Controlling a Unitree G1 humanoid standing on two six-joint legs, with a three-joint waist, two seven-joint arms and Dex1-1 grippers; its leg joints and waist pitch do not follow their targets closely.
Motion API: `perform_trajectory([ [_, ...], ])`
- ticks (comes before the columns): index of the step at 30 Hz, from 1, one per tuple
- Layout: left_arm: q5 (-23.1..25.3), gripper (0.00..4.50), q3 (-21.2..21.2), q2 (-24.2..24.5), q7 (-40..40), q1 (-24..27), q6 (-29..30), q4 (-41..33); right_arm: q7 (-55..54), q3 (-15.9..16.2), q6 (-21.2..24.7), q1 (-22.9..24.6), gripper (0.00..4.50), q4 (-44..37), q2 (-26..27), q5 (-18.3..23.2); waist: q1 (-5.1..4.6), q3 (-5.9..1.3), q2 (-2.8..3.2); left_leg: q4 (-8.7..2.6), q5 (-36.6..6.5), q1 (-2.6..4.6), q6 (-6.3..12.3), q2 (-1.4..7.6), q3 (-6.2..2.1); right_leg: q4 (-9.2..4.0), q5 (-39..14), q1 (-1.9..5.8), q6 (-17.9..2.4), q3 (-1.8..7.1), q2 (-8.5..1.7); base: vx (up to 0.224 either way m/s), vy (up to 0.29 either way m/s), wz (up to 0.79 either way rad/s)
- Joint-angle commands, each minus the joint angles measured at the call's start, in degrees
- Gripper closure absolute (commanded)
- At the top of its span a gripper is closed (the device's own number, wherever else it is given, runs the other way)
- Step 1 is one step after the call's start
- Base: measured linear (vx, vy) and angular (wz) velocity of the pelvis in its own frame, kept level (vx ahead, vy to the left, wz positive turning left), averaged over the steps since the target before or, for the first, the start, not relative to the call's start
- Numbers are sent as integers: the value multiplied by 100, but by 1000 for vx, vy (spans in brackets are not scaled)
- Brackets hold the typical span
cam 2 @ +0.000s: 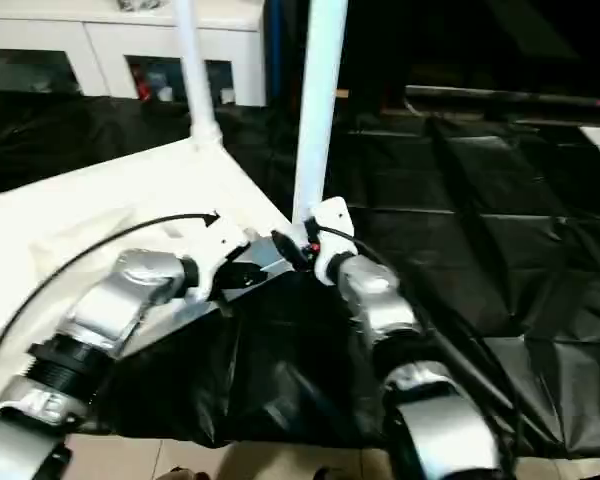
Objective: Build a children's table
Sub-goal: Insert table leg to table base
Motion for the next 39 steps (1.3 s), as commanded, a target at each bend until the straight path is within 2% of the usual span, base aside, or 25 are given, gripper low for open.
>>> perform_trajectory([
  [1,-337,450,14,49,-582,-131,-442,-197,660,150,154,228,47,-536,-271,131,22,-474,78,-325,-1085,109,408,121,28,-262,-600,390,-1516,233,-299,0,0,0],
  [3,-409,450,5,123,-789,-103,-511,-198,956,209,234,351,47,-780,-418,176,38,-479,71,-323,-1102,114,399,127,29,-253,-642,389,-1512,241,-307,0,0,0],
  [5,-492,450,-19,236,-1090,-73,-664,-190,1336,298,365,506,47,-1077,-620,213,47,-463,87,-328,-1146,101,368,130,27,-262,-787,391,-1492,239,-306,0,0,0],
  [7,-617,450,-67,400,-1562,-43,-908,-180,1869,494,524,729,47,-1445,-917,181,81,-459,107,-320,-1170,119,373,121,26,-286,-925,388,-1430,231,-292,0,0,0],
  [10,-623,450,-128,497,-1803,-61,-1033,-138,2127,613,606,875,47,-1683,-1075,139,111,-455,109,-315,-1103,85,375,134,34,-268,-961,386,-1418,230,-292,0,0,0],
  [15,-619,450,-197,602,-2181,-142,-1294,50,2394,762,875,1036,47,-2079,-1244,139,170,-444,128,-318,-1315,112,252,140,26,-306,-1384,347,-1277,238,-303,0,0,0],
  [19,-492,450,-327,706,-2344,-159,-1542,187,2514,779,997,1046,47,-2213,-1251,205,161,-438,116,-320,-1460,104,172,129,14,-316,-1638,340,-1180,244,-310,0,0,0],
  [23,-461,450,-339,702,-2346,-165,-1606,274,2661,854,1069,1098,92,-2350,-1304,218,177,-437,115,-312,-1489,122,143,132,17,-334,-1802,318,-1118,253,-313,0,0,0],
  [25,-429,450,-338,696,-2366,-177,-1690,370,2711,863,1147,1133,98,-2441,-1329,221,165,-437,93,-315,-1461,102,139,125,12,-327,-1791,331,-1113,245,-305,0,0,0],
  [27,-418,450,-338,697,-2376,-179,-1733,423,2741,869,1156,1150,111,-2469,-1346,221,175,-444,96,-311,-1401,89,152,124,8,-317,-1783,345,-1081,246,-312,0,0,0],
  [34,-392,450,-365,727,-2389,-188,-1785,527,2851,879,1250,1202,167,-2530,-1371,242,181,-459,98,-295,-1264,85,187,130,9,-295,-1601,345,-1136,245,-317,0,0,0],
  [39,-354,450,-363,690,-2316,-185,-1794,625,2777,831,1431,1258,173,-2573,-1285,353,177,-457,100,-293,-1296,89,183,124,10,-300,-1639,343,-1140,240,-310,0,0,0],
])
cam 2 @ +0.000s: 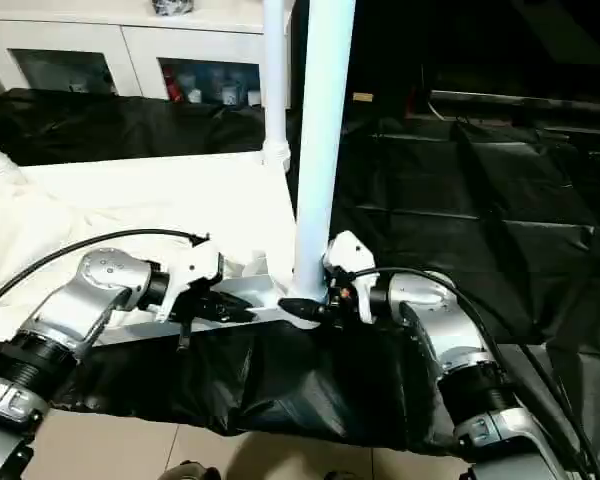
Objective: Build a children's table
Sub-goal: Insert table leg to table base
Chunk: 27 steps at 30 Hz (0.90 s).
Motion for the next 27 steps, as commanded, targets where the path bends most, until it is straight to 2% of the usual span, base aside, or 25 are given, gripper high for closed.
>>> perform_trajectory([
  [1,76,450,27,-261,375,-238,33,74,-359,-68,93,100,173,-30,244,38,-32,-470,3,-374,-1313,103,172,109,1,-394,-1672,325,-1140,219,-308,0,0,0],
  [2,126,450,79,-369,668,-270,88,164,-629,-105,81,106,174,61,370,-22,-35,-461,13,-373,-1390,130,130,108,1,-422,-1817,295,-1119,220,-314,0,0,0],
  [3,140,450,95,-401,753,-280,104,190,-708,-115,78,108,174,88,407,-39,-45,-462,5,-367,-1399,134,111,100,9,-431,-1856,293,-1101,225,-311,0,0,0],
  [4,230,450,159,-569,1202,-332,188,319,-1176,-164,8,98,174,268,611,-165,-43,-458,0,-374,-1468,146,70,96,-4,-452,-2044,300,-1060,217,-325,0,0,0],
  [5,262,450,178,-625,1350,-350,213,361,-1335,-181,-17,93,174,331,679,-210,-54,-451,2,-381,-1454,124,44,98,-8,-444,-2091,304,-1027,220,-326,0,0,0],
  [6,345,450,202,-727,1656,-386,277,433,-1744,-220,-50,43,174,515,824,-323,-69,-449,-9,-392,-1590,135,-10,84,-24,-481,-2362,311,-913,199,-329,0,0,0],
  [7,399,450,249,-867,1989,-422,408,469,-2226,-277,-61,-33,175,738,1010,-421,-83,-444,1,-398,-1616,137,-27,95,-31,-470,-2381,297,-909,204,-332,0,0,0],
  [8,404,450,257,-888,2036,-426,431,472,-2297,-288,-62,-45,175,770,1038,-432,-115,-423,1,-401,-1704,144,-64,80,-27,-496,-2535,279,-872,196,-323,0,0,0],
  [9,441,450,326,-1094,2442,-465,635,474,-2948,-403,-26,-167,175,1063,1305,-496,-131,-418,-12,-406,-1744,147,-91,77,-35,-502,-2625,284,-841,191,-329,0,0,0],
  [10,458,450,366,-1252,2705,-484,776,448,-3401,-507,69,-268,175,1268,1515,-490,-185,-396,0,-400,-1890,167,-124,63,-36,-532,-2889,262,-807,181,-337,0,0,0],
  [11,490,450,377,-1348,2877,-499,808,441,-3671,-577,95,-340,175,1388,1640,-474,-232,-391,-26,-393,-2029,196,-108,40,-57,-597,-3241,260,-685,141,-336,0,0,0],
  [12,541,450,380,-1480,3084,-518,806,450,-4043,-679,142,-454,175,1558,1812,-460,-244,-401,-15,-383,-2017,197,-92,37,-59,-606,-3290,260,-649,144,-346,0,0,0],
  [13,605,450,352,-1595,3228,-526,761,463,-4299,-755,114,-548,175,1697,1965,-462,-263,-412,-5,-394,-1949,169,-69,43,-69,-611,-3230,273,-611,147,-345,0,0,0],
  [14,635,450,323,-1645,3260,-519,718,459,-4394,-754,66,-584,175,1748,2020,-497,-274,-414,-2,-398,-1956,173,-42,47,-64,-619,-3135,258,-601,146,-330,0,0,0],
  [15,652,450,302,-1670,3272,-514,689,456,-4437,-746,28,-601,175,1772,2046,-524,-285,-429,-10,-402,-1922,159,-15,45,-65,-593,-2967,277,-633,149,-324,0,0,0],
  [17,636,450,260,-1736,3233,-475,678,437,-4482,-684,-191,-633,175,1846,2087,-685,-287,-427,-11,-399,-1931,157,36,43,-50,-589,-2831,266,-674,161,-319,0,0,0],
  [19,694,450,165,-1723,3148,-406,597,417,-4344,-753,-339,-668,119,1894,2136,-638,-289,-431,-11,-403,-1899,144,70,42,-46,-577,-2746,281,-717,166,-320,0,0,0],
  [20,724,450,131,-1704,3116,-383,579,407,-4277,-791,-363,-680,119,1899,2149,-594,-294,-424,-8,-403,-1930,147,88,45,-45,-577,-2756,275,-728,167,-320,0,0,0],
  [22,723,450,97,-1609,2954,-305,454,335,-4069,-802,-396,-672,97,1785,2030,-543,-298,-422,10,-410,-1980,141,100,47,-55,-579,-2803,287,-712,161,-320,0,0,0],
  [23,711,450,96,-1583,2903,-286,441,308,-4024,-772,-425,-664,78,1748,1975,-565,-303,-425,-1,-414,-1981,132,100,50,-57,-577,-2776,291,-718,162,-321,0,0,0],
  [27,575,450,79,-1365,2408,-134,116,121,-3314,-607,-514,-475,69,1383,1553,-546,-307,-437,15,-416,-1893,117,142,65,-49,-550,-2464,321,-824,181,-317,0,0,0],
])
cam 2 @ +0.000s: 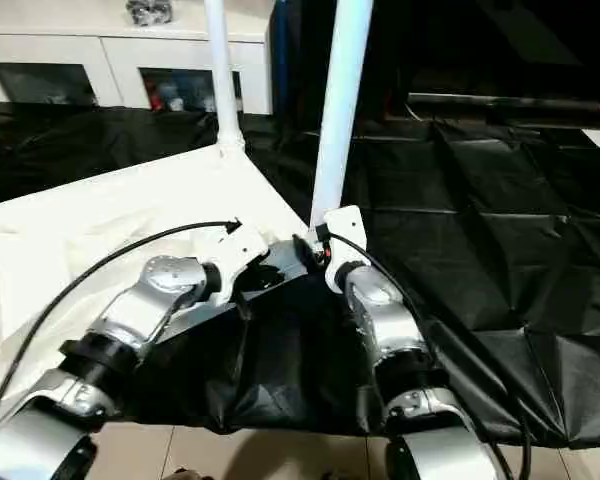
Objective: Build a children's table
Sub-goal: Insert table leg to table base, then rotate leg to tighten
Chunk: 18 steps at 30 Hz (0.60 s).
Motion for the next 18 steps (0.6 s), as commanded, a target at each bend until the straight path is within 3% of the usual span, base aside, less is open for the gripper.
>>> perform_trajectory([
  [1,-196,450,-120,-9,-368,81,-391,-331,737,342,-33,147,69,-259,-97,88,12,-426,-8,-412,-1848,45,162,77,-36,-506,-2344,259,-894,191,-315,0,0,0],
  [6,-485,450,-73,249,-1050,232,-525,-544,1793,542,-78,452,69,-767,-592,129,35,-437,-12,-396,-1661,41,264,88,-13,-444,-1986,282,-1124,210,-314,0,0,0],
  [10,-728,450,-151,640,-1957,402,-742,-714,2923,798,81,776,69,-1466,-1140,422,76,-427,-11,-406,-1676,61,319,107,-5,-451,-1998,270,-1124,219,-300,0,0,0],
  [14,-836,450,-163,769,-2342,438,-795,-727,3344,887,170,856,69,-1702,-1313,531,90,-408,-9,-421,-1800,74,252,117,-12,-457,-2240,247,-1100,217,-308,0,0,0],
  [18,-856,450,-149,932,-2630,364,-864,-626,3884,1057,293,938,97,-1956,-1564,547,125,-402,-19,-426,-1839,90,204,118,-12,-471,-2398,240,-1035,230,-313,0,0,0],
])
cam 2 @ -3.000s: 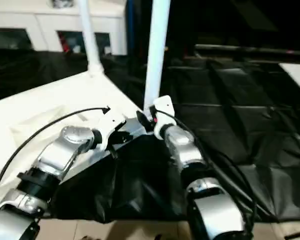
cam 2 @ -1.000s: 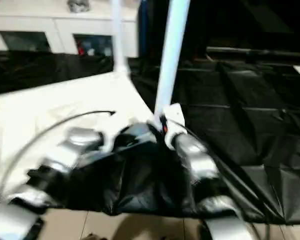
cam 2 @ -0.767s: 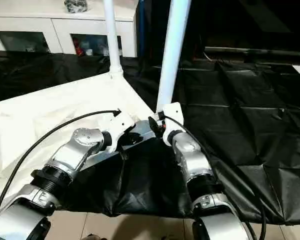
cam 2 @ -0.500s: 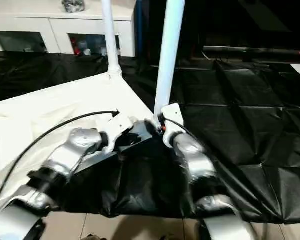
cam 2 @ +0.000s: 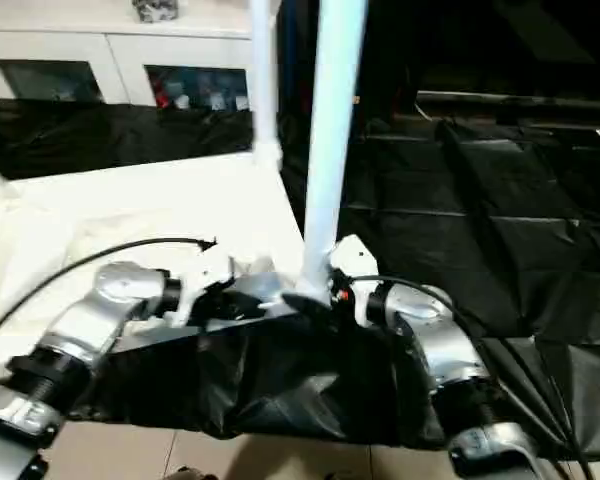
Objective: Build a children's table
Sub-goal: Rotate leg to tighten
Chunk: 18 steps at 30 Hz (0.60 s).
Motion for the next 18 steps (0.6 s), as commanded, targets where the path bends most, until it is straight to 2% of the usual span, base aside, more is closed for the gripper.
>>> perform_trajectory([
  [1,-201,450,-69,-24,-311,-140,-206,-105,381,253,79,21,112,-270,-35,89,-9,-399,-59,-404,-1846,103,216,119,-5,-496,-2419,230,-1040,226,-309,0,0,0],
  [2,-220,450,-77,29,-410,-159,-201,-88,470,286,125,41,118,-355,-88,121,0,-402,-43,-404,-1816,96,214,119,-10,-490,-2443,234,-1042,228,-322,0,0,0],
  [7,-190,450,-86,135,-602,-205,-307,0,673,364,224,89,165,-537,-191,167,10,-399,-46,-413,-1782,84,191,119,-22,-493,-2512,238,-993,221,-325,0,0,0],
  [13,-215,450,-71,164,-742,-203,-280,45,760,374,371,118,175,-631,-178,197,15,-410,-52,-406,-1666,73,192,120,-18,-470,-2385,247,-1024,227,-328,0,0,0],
  [16,-166,450,3,39,-372,-199,-167,61,526,343,451,185,176,-592,-4,220,21,-412,-45,-401,-1688,90,174,122,-13,-473,-2365,234,-1045,228,-328,0,0,0],
  [18,-129,450,23,1,-240,-218,-156,100,433,326,455,185,176,-566,42,216,14,-403,-50,-409,-1707,73,151,113,-22,-481,-2451,247,-1011,220,-326,0,0,0],
])
